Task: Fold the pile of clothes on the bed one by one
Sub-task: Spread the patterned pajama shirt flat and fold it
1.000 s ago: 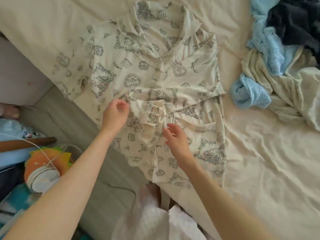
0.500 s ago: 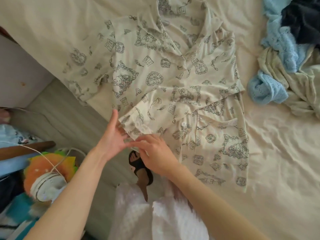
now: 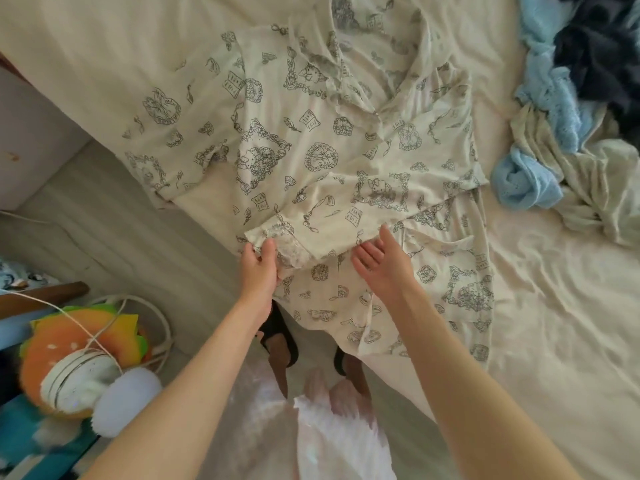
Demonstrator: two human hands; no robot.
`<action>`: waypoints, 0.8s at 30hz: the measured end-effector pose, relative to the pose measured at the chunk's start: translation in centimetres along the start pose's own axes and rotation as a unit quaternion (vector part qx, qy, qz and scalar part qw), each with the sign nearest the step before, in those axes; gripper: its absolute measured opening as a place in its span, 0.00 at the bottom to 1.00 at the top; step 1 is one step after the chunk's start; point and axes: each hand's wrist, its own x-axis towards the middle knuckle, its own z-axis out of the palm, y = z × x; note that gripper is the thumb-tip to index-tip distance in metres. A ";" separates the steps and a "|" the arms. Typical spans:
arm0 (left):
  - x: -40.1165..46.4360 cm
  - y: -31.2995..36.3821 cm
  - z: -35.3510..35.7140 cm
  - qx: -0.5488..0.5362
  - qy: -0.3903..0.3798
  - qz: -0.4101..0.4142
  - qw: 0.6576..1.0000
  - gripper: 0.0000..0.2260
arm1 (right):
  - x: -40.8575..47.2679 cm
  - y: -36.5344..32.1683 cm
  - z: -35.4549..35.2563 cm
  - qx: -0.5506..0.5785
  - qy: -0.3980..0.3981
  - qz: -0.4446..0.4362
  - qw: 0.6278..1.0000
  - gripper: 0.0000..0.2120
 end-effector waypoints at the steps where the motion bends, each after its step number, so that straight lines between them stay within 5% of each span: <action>1: -0.4 0.0 0.1 0.001 0.006 0.024 1.000 0.03 | -0.1 -0.1 0.4 0.038 -0.005 0.008 0.999 0.13; 7: -1.1 -0.3 -0.9 0.045 0.044 0.092 0.994 0.03 | -1.1 -2.2 1.3 0.198 -0.012 0.039 0.979 0.13; 12: -1.1 -1.1 -1.7 0.059 0.048 0.060 0.995 0.04 | -0.7 -2.4 0.2 -0.017 0.077 -0.010 0.997 0.04; 15: -0.9 -1.7 -2.5 0.113 0.036 -0.027 0.993 0.09 | -0.7 -1.6 -0.4 -0.145 0.135 -0.056 0.979 0.13; 17: -0.8 -1.9 -3.1 0.165 0.033 -0.067 0.983 0.12 | -0.8 -1.0 -0.7 -0.317 0.185 -0.171 0.914 0.19; 19: -0.5 -1.5 -3.8 0.189 0.062 -0.071 0.977 0.14 | -1.2 -0.6 -0.5 -0.482 0.175 -0.329 0.793 0.20; 21: 0.5 -0.3 -4.4 0.177 0.103 -0.061 0.977 0.13 | -1.5 -0.5 0.5 -0.598 0.093 -0.425 0.673 0.20; 24: 3.0 2.7 -5.1 0.136 0.151 -0.044 0.978 0.14 | -0.7 -0.3 3.0 -0.723 -0.024 -0.443 0.530 0.25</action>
